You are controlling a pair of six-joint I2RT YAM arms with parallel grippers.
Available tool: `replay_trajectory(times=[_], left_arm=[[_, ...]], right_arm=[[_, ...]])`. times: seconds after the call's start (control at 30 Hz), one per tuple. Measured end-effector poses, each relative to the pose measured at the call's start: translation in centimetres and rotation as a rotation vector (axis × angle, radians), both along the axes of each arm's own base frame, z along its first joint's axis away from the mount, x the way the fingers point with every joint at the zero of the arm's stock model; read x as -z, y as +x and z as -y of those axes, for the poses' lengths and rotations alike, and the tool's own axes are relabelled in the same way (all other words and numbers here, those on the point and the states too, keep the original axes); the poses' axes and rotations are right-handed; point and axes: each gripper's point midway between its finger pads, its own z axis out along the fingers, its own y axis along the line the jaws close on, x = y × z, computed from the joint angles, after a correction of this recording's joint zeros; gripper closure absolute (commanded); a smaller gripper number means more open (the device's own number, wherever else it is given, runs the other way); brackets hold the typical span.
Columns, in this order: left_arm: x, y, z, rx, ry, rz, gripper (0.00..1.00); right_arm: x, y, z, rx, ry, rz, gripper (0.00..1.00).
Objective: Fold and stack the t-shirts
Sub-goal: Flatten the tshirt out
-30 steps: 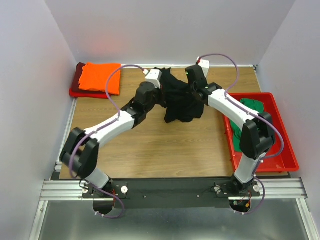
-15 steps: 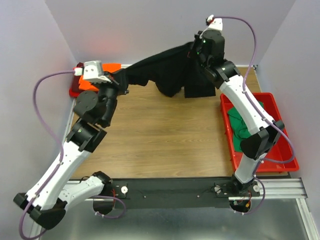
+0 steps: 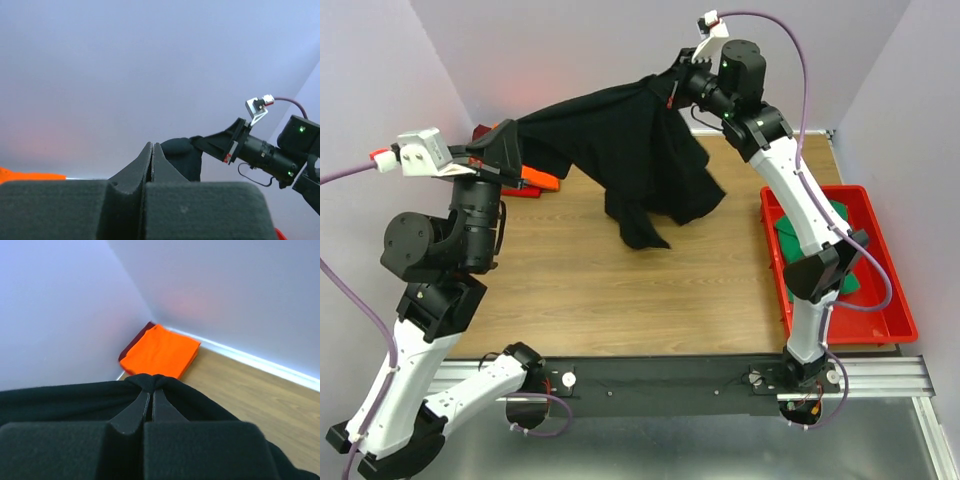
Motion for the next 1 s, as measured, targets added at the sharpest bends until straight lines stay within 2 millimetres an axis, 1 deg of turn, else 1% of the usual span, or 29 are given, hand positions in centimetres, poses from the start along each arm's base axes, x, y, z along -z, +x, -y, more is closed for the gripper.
replay_trajectory(times=[0.13,0.23,0.27,0.3,0.33,0.4,0.43,0.47,0.5,0.53,0.57,0.6,0.67,0.7,0.73,0.77,0.8,0.83,0.87,0.9,0.97,1.0], left_arm=[[-0.9,0.0,-0.6,-0.031,0.000,0.003,1.00],[-0.8,0.5,-0.7,-0.054,0.012,-0.008,1.00],[-0.9,0.6,-0.9,-0.068,0.011,-0.007,1.00],[-1.3,0.6,-1.1,-0.079,0.003,0.000,1.00],[-1.5,0.7,-1.2,-0.087,-0.001,0.002,1.00],[-2.2,0.9,-1.5,-0.108,-0.014,0.017,1.00],[-2.5,1.1,-1.7,-0.122,-0.021,0.022,1.00],[-2.7,1.3,-1.8,-0.133,-0.027,0.028,1.00],[-2.9,1.9,-1.7,-0.146,-0.026,0.028,1.00],[-2.8,2.7,-1.3,-0.153,-0.021,0.023,1.00],[-2.6,4.1,-0.8,-0.163,-0.010,0.010,1.00],[-2.5,4.8,-0.4,-0.166,-0.005,0.005,1.00],[-0.4,8.6,1.9,-0.149,0.039,-0.055,1.00],[0.6,9.8,2.7,-0.136,0.049,-0.079,1.00],[2.3,11.7,4.1,-0.115,0.068,-0.120,1.00],[4.2,13.1,5.1,-0.101,0.084,-0.163,1.00],[7.1,14.6,6.3,-0.077,0.103,-0.230,0.87],[10.7,16.1,7.5,-0.053,0.128,-0.309,0.80],[13.0,16.6,8.1,-0.036,0.132,-0.358,0.72],[17.0,17.2,9.0,-0.008,0.154,-0.441,0.59],[23.3,17.5,10.1,0.034,0.176,-0.577,0.54],[25.8,17.3,10.6,0.055,0.182,-0.630,0.53]], right_arm=[[1.8,-0.6,-0.6,-0.041,-0.011,-0.043,1.00],[3.6,-0.6,0.1,-0.005,-0.038,-0.080,0.96],[4.6,-0.2,0.8,0.037,-0.055,-0.094,0.95],[5.7,0.3,1.7,0.081,-0.074,-0.114,0.91],[6.7,0.6,2.4,0.112,-0.090,-0.131,0.90],[9.6,1.6,4.1,0.199,-0.138,-0.177,0.89],[10.6,1.9,4.8,0.230,-0.153,-0.193,0.89],[12.1,2.3,5.5,0.269,-0.176,-0.217,0.85],[13.1,2.5,6.2,0.302,-0.194,-0.234,0.82],[14.2,2.7,6.8,0.336,-0.215,-0.252,0.81],[15.2,2.8,7.4,0.366,-0.233,-0.266,0.79],[16.0,3.0,8.1,0.404,-0.248,-0.279,0.78],[17.3,3.2,9.2,0.455,-0.272,-0.297,0.72],[18.1,3.4,10.1,0.485,-0.282,-0.313,0.63],[18.5,3.5,10.6,0.502,-0.287,-0.322,0.56],[19.4,3.7,11.6,0.529,-0.293,-0.339,0.48],[19.9,3.8,12.2,0.546,-0.297,-0.352,0.41],[21.0,3.9,13.4,0.573,-0.309,-0.373,0.33],[21.6,3.9,14.0,0.590,-0.314,-0.386,0.32],[22.5,3.9,14.8,0.612,-0.321,-0.406,0.31],[24.3,3.6,15.9,0.632,-0.342,-0.443,0.31],[24.8,3.3,16.0,0.632,-0.347,-0.453,0.32]])
